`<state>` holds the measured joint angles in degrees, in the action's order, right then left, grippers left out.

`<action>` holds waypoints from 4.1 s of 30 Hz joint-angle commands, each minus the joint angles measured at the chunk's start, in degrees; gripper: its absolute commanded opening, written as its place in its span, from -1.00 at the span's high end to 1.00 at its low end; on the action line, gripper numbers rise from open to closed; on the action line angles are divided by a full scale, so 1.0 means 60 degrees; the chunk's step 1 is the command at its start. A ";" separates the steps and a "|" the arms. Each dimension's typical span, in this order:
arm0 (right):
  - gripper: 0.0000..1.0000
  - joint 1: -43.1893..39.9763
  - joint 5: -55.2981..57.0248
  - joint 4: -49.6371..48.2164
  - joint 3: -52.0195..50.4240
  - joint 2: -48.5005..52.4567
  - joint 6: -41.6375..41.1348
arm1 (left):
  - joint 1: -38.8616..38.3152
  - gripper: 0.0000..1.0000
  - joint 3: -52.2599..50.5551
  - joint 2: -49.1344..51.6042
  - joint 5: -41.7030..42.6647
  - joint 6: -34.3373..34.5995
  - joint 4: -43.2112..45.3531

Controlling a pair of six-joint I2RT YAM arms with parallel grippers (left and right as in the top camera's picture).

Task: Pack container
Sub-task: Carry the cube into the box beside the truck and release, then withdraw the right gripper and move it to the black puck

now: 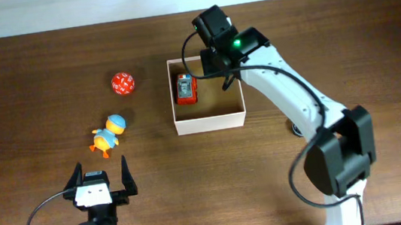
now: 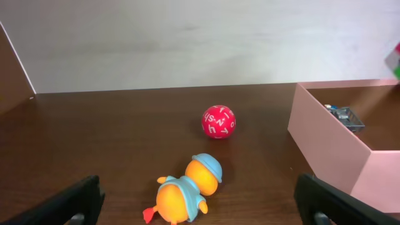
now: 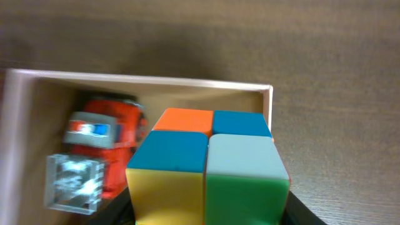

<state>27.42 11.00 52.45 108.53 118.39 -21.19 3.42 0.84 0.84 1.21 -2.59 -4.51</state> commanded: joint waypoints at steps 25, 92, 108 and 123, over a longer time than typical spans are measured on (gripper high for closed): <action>-0.24 -0.0335 0.0386 0.0036 0.0146 0.1475 -0.0291 | 0.0047 -0.99 -0.0051 -0.0073 -0.0022 -0.0149 -0.0022; 0.72 -0.0878 -0.3534 -0.1279 0.0605 0.2255 0.2790 | 0.0047 -0.99 -0.0051 -0.0073 -0.0022 -0.0149 -0.0022; -0.64 -0.1264 -0.1683 0.5694 0.6991 0.2189 0.2994 | 0.0047 -0.99 -0.0051 -0.0073 -0.0022 -0.0153 -0.0022; -0.68 -0.2528 -0.1770 0.7486 0.6448 0.0058 0.2707 | 0.0047 -0.98 -0.0051 -0.0073 -0.0022 -0.0149 -0.0022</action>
<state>11.66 0.01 96.99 149.56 127.42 -4.27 3.42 0.84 0.84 1.21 -2.59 -4.51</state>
